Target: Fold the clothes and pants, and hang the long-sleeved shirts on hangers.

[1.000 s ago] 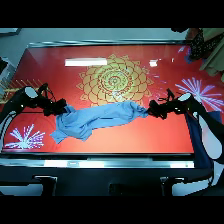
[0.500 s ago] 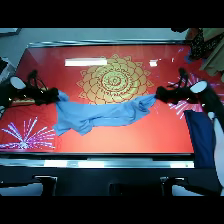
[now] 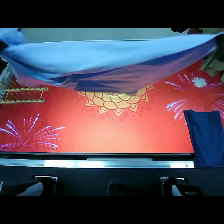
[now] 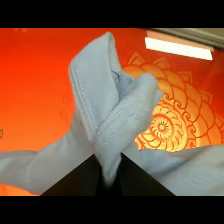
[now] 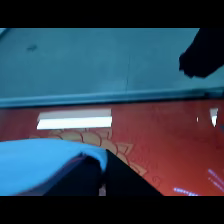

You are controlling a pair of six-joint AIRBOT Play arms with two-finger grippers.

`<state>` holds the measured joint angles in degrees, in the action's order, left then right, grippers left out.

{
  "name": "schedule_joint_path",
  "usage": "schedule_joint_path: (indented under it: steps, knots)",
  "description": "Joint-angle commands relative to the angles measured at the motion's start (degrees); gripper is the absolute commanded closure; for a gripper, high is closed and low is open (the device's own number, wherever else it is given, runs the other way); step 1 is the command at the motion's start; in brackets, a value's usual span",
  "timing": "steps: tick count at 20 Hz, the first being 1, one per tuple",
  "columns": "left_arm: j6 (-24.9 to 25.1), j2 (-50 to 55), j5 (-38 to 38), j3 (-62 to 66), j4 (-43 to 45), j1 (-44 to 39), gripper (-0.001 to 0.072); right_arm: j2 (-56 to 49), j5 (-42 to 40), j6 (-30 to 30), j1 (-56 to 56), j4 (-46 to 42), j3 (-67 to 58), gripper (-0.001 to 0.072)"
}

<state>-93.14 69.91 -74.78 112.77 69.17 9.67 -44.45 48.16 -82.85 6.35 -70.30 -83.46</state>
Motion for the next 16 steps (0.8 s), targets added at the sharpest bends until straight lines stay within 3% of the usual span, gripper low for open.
schedule_joint_path:
  steps: [1, 5, 8, 11, 13, 16]
  knots:
    - [-0.13, -10.56, -5.9, 4.02, 0.33, 0.26, 0.0685, 11.74, 4.02, -5.46, -0.02, -3.48, -2.78, 0.0679]
    - [-6.03, -19.71, -10.27, 4.0, 5.05, 0.26, 0.0685, 17.46, 5.64, -14.86, -0.02, -8.61, -3.08, 0.0679]
    - [-7.41, -21.33, -11.54, 1.81, 5.6, 0.24, 0.0686, 14.86, 9.33, -18.93, -0.02, -8.83, -3.06, 0.0679]
    - [-7.39, -20.63, -11.96, -7.65, 5.44, 0.24, 0.0686, 5.18, 21.66, -23.54, -0.02, -6.75, -3.04, 0.0679]
    - [-7.37, -18.91, -10.08, -18.58, 5.2, 0.2, 0.0685, -4.52, 28.74, -22.69, -0.2, -3.13, -2.47, 0.0679]
    - [-6.08, -13.29, 1.88, -37.81, 3.89, -2.03, 0.0685, -20.39, 28.0, -17.75, -0.2, 2.27, -0.04, 0.0679]
